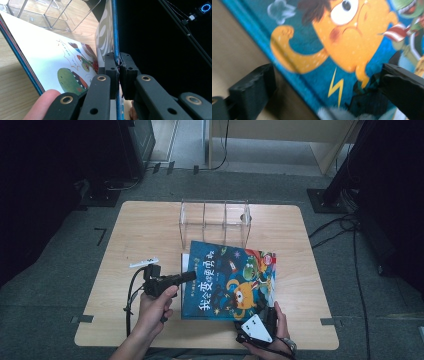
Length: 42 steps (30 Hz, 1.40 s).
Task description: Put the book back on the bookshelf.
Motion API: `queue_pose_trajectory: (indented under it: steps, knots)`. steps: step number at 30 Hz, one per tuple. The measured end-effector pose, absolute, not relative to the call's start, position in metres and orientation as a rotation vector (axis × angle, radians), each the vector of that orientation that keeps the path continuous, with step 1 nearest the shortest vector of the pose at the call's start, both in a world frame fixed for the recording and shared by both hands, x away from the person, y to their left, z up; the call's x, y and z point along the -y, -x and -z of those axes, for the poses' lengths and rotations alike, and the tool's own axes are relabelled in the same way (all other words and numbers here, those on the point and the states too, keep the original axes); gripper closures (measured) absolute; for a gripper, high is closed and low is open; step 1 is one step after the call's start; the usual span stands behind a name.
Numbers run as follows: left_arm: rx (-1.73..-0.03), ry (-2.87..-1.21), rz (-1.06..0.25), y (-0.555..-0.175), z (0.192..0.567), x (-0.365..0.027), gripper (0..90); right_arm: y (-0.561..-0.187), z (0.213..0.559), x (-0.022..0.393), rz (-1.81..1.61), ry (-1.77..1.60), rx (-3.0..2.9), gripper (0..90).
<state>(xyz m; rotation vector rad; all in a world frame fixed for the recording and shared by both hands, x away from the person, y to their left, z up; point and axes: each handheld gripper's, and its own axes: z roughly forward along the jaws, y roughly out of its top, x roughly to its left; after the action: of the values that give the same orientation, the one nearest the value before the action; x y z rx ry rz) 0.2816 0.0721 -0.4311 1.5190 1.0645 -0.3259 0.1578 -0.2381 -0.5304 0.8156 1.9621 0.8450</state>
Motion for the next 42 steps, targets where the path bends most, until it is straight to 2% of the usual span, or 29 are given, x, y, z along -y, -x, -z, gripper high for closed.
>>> queue_pose_trajectory:
  steps: [1,6,10,16,17,25,31,36,42]
  knots:
    - [-1.067,-1.52,0.327,-0.282,0.431,-0.072,86.7,-0.158,0.531,0.237,-0.837,-0.806,-1.942,10.4]
    - [-1.068,-1.519,0.325,-0.282,0.43,-0.07,86.7,-0.158,0.532,0.236,-0.827,-0.785,-1.917,13.9]
    - [-1.066,-1.524,0.316,-0.282,0.428,-0.069,86.8,-0.153,0.533,0.231,-0.801,-0.712,-1.884,23.5]
    - [-1.066,-1.527,0.31,-0.282,0.427,-0.068,86.7,-0.15,0.532,0.229,-0.825,-0.701,-1.884,30.1]
    - [-1.069,-1.53,0.308,-0.282,0.426,-0.068,86.4,-0.149,0.531,0.23,-0.829,-0.696,-1.889,34.1]
    - [-1.074,-1.551,0.292,-0.282,0.424,-0.065,85.1,-0.144,0.532,0.229,-0.815,-0.673,-1.878,42.3]
    - [-1.051,-1.592,0.256,-0.282,0.416,-0.057,78.2,-0.138,0.527,0.234,-0.851,-0.694,-1.86,55.1]
    - [-1.007,-1.613,0.253,-0.282,0.408,-0.051,72.4,-0.134,0.524,0.239,-0.874,-0.728,-1.839,61.0]
    - [-0.9,-1.646,0.23,-0.281,0.387,-0.042,58.7,-0.129,0.514,0.251,-0.936,-0.82,-1.759,68.8]
